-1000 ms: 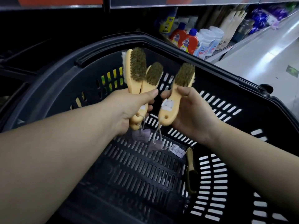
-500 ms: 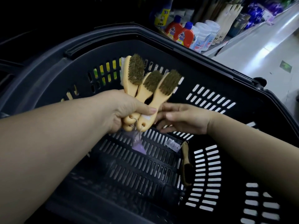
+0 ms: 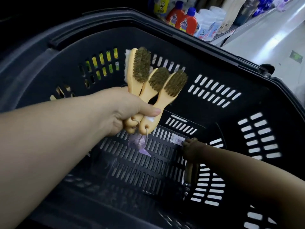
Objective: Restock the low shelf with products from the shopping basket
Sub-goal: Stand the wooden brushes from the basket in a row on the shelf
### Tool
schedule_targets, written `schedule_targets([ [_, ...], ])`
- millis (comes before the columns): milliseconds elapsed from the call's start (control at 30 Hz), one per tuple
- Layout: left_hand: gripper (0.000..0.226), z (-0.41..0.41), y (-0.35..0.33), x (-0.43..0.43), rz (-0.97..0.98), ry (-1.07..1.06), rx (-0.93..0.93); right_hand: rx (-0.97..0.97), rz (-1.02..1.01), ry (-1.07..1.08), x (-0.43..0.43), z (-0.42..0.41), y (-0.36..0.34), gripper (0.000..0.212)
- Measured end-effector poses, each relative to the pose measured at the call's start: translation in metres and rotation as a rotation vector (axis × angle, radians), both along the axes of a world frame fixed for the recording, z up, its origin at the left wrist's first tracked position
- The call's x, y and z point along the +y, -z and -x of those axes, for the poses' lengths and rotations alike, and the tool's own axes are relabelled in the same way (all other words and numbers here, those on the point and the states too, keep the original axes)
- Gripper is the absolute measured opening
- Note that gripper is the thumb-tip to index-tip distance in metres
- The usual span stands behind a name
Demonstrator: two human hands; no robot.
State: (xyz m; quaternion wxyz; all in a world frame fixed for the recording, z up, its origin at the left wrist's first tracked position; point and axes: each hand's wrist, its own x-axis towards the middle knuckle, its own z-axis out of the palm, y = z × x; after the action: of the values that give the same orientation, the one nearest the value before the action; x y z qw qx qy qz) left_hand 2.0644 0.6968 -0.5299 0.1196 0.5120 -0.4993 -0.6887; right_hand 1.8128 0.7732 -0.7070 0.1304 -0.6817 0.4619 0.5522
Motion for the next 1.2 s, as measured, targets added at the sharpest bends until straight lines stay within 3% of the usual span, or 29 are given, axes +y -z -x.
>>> schedule_targets([
  [100, 0.027, 0.001, 0.003, 0.001, -0.004, -0.053, 0.031, -0.085, 0.006, 0.109, -0.013, -0.016, -0.021, 0.043],
  [200, 0.029, 0.000, 0.004, -0.002, -0.011, -0.133, 0.072, -0.440, 0.095, 0.435, -0.032, -0.032, -0.062, 0.020],
  [267, 0.035, -0.003, 0.001, -0.003, -0.016, -0.211, 0.084, -0.711, 0.187, 0.823, -0.040, -0.045, -0.090, 0.020],
  [333, 0.034, -0.006, -0.005, -0.004, -0.006, -0.299, 0.119, -1.046, 0.201, 1.384, -0.040, -0.061, -0.119, 0.026],
  [400, 0.031, -0.012, -0.015, -0.005, 0.005, -0.369, 0.173, -1.418, 0.194, 1.749, -0.034, -0.078, -0.148, 0.024],
  [467, 0.032, -0.022, -0.029, -0.004, 0.017, -0.412, 0.251, -1.712, 0.111, 1.887, -0.025, -0.096, -0.179, 0.021],
  [533, 0.035, -0.036, -0.045, -0.002, 0.045, -0.428, 0.325, -1.878, 0.014, 1.914, -0.018, -0.118, -0.208, 0.030],
  [667, 0.019, -0.086, -0.075, 0.013, 0.128, -0.430, 0.450, -1.954, -0.016, 1.815, -0.011, -0.167, -0.247, 0.044],
  [833, 0.035, -0.167, -0.088, 0.045, 0.200, -0.528, 0.487, -1.974, -0.149, 1.687, -0.010, -0.248, -0.274, 0.046],
  [933, 0.056, -0.214, -0.083, 0.064, 0.211, -0.660, 0.466, -1.928, -0.166, 1.661, -0.011, -0.299, -0.277, 0.048],
  [1067, 0.037, -0.268, -0.058, 0.088, 0.242, -0.794, 0.378, -1.853, -0.172, 1.710, -0.013, -0.366, -0.262, 0.044],
  [1200, 0.035, -0.305, -0.025, 0.107, 0.275, -0.899, 0.261, -1.760, -0.173, 1.746, -0.016, -0.419, -0.230, 0.025],
])
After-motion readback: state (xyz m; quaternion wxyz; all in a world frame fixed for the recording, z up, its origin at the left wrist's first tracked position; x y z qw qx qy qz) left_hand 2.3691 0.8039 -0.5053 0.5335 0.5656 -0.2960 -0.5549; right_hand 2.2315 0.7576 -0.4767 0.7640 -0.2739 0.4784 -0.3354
